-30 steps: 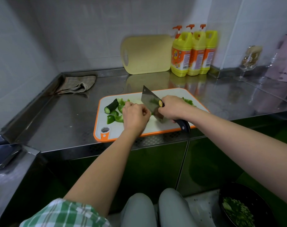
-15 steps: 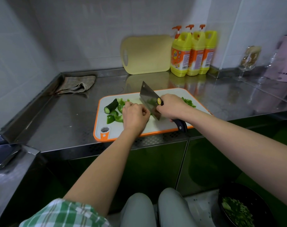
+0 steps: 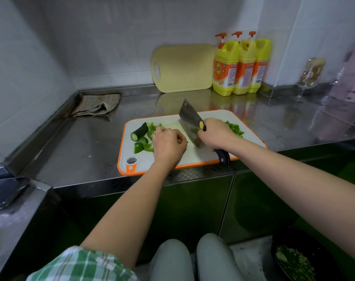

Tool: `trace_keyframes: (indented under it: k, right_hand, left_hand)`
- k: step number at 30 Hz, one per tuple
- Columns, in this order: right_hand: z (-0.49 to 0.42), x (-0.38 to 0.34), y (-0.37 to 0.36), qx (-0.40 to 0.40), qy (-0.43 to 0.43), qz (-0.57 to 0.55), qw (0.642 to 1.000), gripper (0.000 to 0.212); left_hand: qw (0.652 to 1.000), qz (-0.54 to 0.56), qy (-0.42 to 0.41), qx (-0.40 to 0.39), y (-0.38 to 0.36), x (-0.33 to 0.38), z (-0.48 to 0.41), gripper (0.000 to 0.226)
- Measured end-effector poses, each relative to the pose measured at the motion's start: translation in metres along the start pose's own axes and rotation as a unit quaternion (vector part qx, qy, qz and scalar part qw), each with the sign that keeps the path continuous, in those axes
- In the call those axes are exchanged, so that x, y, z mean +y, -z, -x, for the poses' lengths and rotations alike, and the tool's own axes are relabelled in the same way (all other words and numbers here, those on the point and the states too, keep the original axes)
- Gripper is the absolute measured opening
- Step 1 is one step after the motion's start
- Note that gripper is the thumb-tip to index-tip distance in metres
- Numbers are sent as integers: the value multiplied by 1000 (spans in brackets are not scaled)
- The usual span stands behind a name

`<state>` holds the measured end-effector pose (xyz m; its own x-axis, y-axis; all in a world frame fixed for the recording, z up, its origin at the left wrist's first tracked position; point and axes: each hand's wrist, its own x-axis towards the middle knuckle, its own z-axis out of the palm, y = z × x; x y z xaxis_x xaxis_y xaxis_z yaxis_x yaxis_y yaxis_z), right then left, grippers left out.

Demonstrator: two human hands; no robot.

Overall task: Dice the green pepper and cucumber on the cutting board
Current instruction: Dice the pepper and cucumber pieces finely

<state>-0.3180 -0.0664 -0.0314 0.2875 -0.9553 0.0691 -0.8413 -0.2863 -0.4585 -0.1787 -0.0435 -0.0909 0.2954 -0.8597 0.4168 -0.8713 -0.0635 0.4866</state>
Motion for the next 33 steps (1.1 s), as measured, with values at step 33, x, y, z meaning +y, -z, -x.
trace_keyframes:
  k: [33]
  right_hand:
    - [-6, -12, 2, -81, -19, 12, 996, 19]
  left_hand:
    - [999, -32, -18, 19, 6, 4, 5, 16]
